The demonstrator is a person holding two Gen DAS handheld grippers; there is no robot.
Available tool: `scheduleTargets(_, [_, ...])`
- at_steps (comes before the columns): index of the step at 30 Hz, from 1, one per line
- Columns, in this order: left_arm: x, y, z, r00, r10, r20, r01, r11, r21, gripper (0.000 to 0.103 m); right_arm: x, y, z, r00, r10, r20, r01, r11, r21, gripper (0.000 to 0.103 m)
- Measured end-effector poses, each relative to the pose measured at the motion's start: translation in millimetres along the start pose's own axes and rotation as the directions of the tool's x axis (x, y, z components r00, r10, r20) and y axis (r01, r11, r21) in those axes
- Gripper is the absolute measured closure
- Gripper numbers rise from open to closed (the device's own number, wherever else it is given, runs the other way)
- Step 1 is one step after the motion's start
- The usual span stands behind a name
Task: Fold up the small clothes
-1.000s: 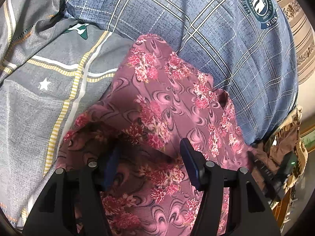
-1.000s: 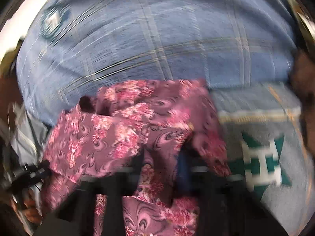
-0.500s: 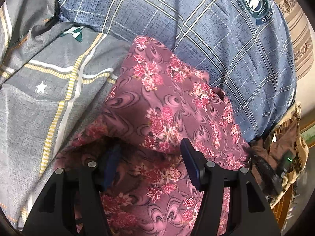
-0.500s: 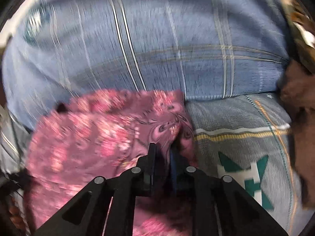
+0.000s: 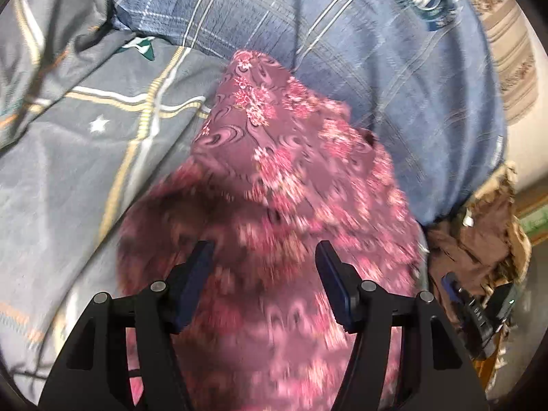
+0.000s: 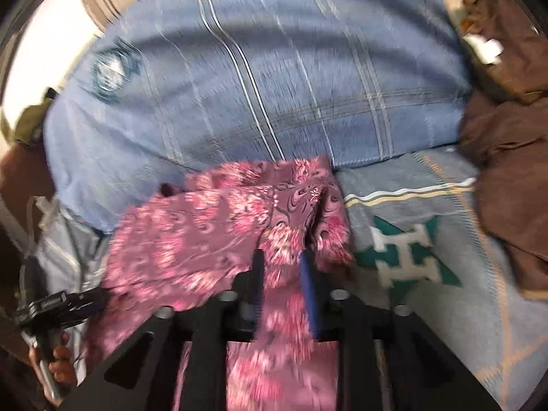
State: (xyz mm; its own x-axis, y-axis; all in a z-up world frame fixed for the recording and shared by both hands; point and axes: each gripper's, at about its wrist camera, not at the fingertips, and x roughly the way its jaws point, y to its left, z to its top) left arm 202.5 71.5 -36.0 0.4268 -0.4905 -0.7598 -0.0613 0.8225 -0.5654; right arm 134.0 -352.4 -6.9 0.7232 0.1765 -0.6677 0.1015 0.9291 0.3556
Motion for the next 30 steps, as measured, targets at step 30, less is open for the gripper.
scheduleTargets(30, [-75, 52, -177, 0.936, 0.116, -0.332, -0.074, 0.988, 0.136, 0.035, -109, -38, -210, 0.951, 0.185, -0.248, -0.179, 0.983, 0.045, 0.055])
